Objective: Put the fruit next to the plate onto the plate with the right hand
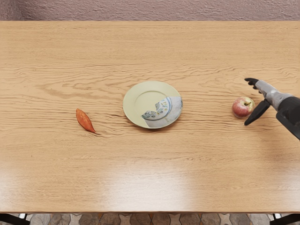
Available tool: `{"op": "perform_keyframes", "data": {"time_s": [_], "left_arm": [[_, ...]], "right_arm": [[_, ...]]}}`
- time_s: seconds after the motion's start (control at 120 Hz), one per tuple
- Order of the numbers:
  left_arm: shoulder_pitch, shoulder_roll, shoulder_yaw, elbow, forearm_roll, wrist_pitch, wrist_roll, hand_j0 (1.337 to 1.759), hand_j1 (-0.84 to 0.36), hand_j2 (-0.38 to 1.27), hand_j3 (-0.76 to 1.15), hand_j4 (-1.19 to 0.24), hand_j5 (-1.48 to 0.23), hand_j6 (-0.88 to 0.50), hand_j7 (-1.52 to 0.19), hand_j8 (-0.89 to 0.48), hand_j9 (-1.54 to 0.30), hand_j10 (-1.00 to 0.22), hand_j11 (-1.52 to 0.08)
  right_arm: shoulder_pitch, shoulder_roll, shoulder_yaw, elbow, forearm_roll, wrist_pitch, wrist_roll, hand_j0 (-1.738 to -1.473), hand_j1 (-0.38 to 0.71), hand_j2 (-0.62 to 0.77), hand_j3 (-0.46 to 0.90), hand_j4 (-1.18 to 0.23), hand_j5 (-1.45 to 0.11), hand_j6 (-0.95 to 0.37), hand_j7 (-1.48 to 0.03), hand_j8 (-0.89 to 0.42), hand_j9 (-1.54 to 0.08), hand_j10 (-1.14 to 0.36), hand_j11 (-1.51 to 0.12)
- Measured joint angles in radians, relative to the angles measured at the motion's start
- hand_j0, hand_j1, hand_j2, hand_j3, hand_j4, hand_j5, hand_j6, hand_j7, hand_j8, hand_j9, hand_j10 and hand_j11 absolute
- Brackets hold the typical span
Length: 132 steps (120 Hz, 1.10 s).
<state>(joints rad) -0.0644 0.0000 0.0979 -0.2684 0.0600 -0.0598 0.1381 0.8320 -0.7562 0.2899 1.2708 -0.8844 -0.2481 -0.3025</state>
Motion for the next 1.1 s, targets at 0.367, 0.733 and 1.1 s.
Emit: {"op": "perform_keyframes", "data": {"time_s": [0.367,0.733,1.1], "left_arm": [[0.0,0.0,0.0,0.0,0.0,0.0,0.0,1.658,0.35,0.0,0.0,0.0,0.0,0.0,0.0,0.0,0.0,0.0,0.0],[0.0,0.0,0.0,0.0,0.0,0.0,0.0,1.658,0.35,0.0,0.0,0.0,0.0,0.0,0.0,0.0,0.0,0.0,0.0],[0.0,0.0,0.0,0.0,0.0,0.0,0.0,1.658,0.35,0.0,0.0,0.0,0.0,0.0,0.0,0.0,0.0,0.0,0.0]], "right_arm": [[0.002,0.01,-0.002,0.001,-0.001,0.013,0.0,-1.658,-0.07,-0.04,0.0,-0.24,-0.31,-0.24,-0.31,-0.24,-0.31,-0.24,-0.31],[0.007,0.004,0.01,0.039,0.004,0.07,-0.003,-1.658,0.14,-0.03,0.0,-0.43,-0.56,-0.43,-0.55,-0.36,-0.55,-0.42,-0.55],[0.01,-0.004,0.075,0.101,0.01,0.14,-0.005,-1.656,0.17,0.17,0.0,-0.53,-0.71,-0.49,-0.7,-0.35,-0.71,-0.43,-0.71]]}}
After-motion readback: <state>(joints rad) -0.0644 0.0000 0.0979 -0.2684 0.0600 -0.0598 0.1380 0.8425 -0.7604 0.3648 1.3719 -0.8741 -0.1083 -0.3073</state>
